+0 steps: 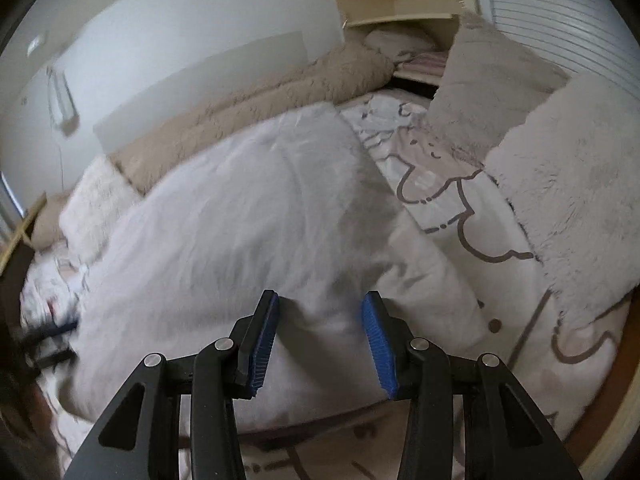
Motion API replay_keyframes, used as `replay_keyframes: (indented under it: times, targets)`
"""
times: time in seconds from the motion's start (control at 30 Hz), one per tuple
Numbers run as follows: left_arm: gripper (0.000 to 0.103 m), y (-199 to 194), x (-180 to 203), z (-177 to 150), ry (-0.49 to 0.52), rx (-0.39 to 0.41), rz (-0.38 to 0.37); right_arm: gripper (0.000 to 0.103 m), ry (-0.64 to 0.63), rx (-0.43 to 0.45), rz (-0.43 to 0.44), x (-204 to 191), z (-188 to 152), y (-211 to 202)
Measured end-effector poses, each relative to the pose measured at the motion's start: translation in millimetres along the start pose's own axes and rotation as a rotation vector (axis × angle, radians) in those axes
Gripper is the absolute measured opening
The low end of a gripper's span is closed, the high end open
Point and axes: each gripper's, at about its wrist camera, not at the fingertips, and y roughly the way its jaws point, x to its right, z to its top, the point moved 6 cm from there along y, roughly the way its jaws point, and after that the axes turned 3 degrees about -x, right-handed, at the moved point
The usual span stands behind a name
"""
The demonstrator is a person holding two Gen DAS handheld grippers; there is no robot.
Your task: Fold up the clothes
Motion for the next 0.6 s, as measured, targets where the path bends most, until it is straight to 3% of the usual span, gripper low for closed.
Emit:
replay_keyframes:
  times: [0.13, 0.17, 0.2, 0.23, 0.3, 0.37, 0.4, 0.6]
  targets:
    - [0.058, -19, -7, -3, -0.032, 0.038, 0.059, 0.044, 0.088, 0.093, 0.04, -6, 0, -36]
    - [0.066, -26, -8, -4, -0.033, 0.05, 0.087, 0.065, 0.086, 0.123, 0.024, -11, -3, -47]
    - [0.072, -32, -8, -5, -0.034, 0.061, 0.111, 0.099, 0.081, 0.16, -0.008, -17, -7, -58]
    - [0.081, -39, -7, -7, -0.039, 0.07, 0.11, 0.103, 0.074, 0.199, -0.045, -22, -11, -71]
    - [0.084, -54, -3, -10, -0.049, 0.088, 0.109, 0.103, 0.037, 0.233, -0.104, -38, -21, -86]
    - [0.1, -69, 0, -14, -0.058, 0.106, 0.109, 0.103, -0.002, 0.247, -0.121, -54, -32, -97]
    - [0.103, -75, 1, -15, -0.06, 0.118, 0.113, 0.103, -0.017, 0.27, -0.129, -61, -37, -103]
    - [0.103, -110, 10, -27, -0.06, 0.164, 0.174, 0.103, -0.074, 0.338, -0.223, -94, -67, -131]
